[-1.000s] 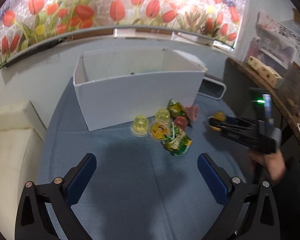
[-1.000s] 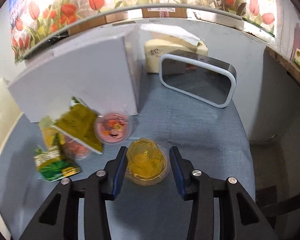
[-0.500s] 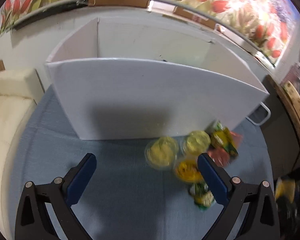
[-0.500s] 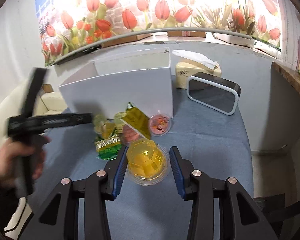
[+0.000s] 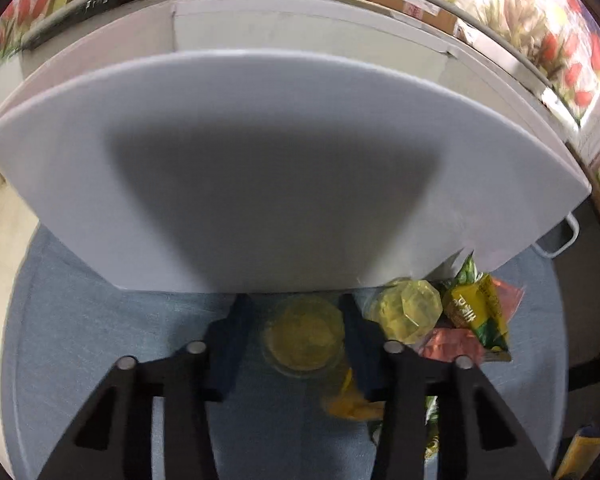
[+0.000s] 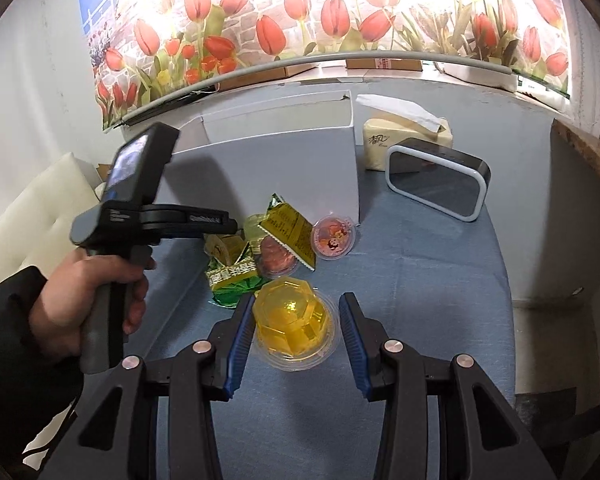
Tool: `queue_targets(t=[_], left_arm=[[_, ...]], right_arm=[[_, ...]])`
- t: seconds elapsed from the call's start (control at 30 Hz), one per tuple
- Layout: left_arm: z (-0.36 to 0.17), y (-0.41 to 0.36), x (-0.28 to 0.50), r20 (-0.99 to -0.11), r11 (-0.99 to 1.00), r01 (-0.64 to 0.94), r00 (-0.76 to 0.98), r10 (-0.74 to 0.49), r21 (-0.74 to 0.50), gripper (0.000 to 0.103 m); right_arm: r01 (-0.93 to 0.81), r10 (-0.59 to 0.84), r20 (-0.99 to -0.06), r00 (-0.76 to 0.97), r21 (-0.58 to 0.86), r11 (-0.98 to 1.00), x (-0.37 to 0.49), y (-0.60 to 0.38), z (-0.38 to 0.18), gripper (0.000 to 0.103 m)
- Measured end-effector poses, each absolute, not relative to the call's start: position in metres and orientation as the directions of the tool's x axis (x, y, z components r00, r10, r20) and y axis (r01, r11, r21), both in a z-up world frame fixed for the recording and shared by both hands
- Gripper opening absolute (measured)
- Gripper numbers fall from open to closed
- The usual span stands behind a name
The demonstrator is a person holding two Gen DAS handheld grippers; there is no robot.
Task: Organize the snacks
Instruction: 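Grasp a yellow jelly cup with the left gripper while the right holds the hexagonal cup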
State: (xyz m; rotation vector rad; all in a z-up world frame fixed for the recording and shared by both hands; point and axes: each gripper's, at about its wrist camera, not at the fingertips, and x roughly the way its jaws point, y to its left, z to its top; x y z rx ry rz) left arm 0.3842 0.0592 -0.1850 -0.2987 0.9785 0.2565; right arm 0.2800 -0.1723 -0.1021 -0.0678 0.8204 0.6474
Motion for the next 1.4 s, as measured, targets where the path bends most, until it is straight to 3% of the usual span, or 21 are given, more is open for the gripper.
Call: queue_targets(t=[0.47,0.53,0.57,0.63,0.9,0.93,0.97,1.1,1.17,1.4], left_arm=[[-0.167,0.034,0.322,-0.779,0.972,-0.221,0.623,0.074,-0.084,0.033],[-0.162,0.032,0.313,-0.772,0.976,-0.201,0.632,0.068,-0.079,0.030],[-0.159,0.031,0.306,-0.768,0.979,-0.192,0.637,0.067,-0.073,0.021],[-0.154,0.031,0.297,-0.762,0.983,-0.170,0.644,0.060,-0.066,0.015],[-0.161,0.042,0.277,-0.784,0.986,-0.149,0.619,0.037,-0.070,0.014],[-0.164,0.044,0.278,-0.786,0.986,-0.151,0.616,0.039,-0.070,0.022],[-0.165,0.045,0.278,-0.789,0.985,-0.158,0.613,0.046,-0.065,0.039],[-0.174,0.044,0.279,-0.794,0.984,-0.171,0.604,0.071,-0.042,0.073],[-0.173,0.045,0.277,-0.784,0.985,-0.165,0.617,0.061,-0.053,0.095],[-0.181,0.051,0.297,-0.793,0.981,-0.192,0.603,0.088,-0.037,0.096]], right_arm=[[-0.583,0.536,-0.677,0.504,0.191,0.790,0.263,-0.160,-0.093,0.046],[-0.590,0.540,-0.675,0.503,0.188,0.785,0.259,-0.156,-0.091,0.046],[-0.593,0.542,-0.674,0.502,0.187,0.783,0.257,-0.155,-0.090,0.046],[-0.601,0.547,-0.671,0.500,0.186,0.777,0.254,-0.151,-0.088,0.046],[-0.622,0.560,-0.669,0.489,0.183,0.762,0.245,-0.139,-0.087,0.046],[-0.623,0.560,-0.670,0.487,0.184,0.760,0.244,-0.138,-0.087,0.046],[-0.624,0.561,-0.670,0.486,0.183,0.760,0.243,-0.138,-0.088,0.046],[-0.619,0.556,-0.674,0.487,0.183,0.764,0.242,-0.141,-0.088,0.046],[-0.615,0.556,-0.673,0.488,0.186,0.766,0.242,-0.143,-0.089,0.046],[-0.616,0.563,-0.673,0.479,0.199,0.762,0.240,-0.143,-0.092,0.046]])
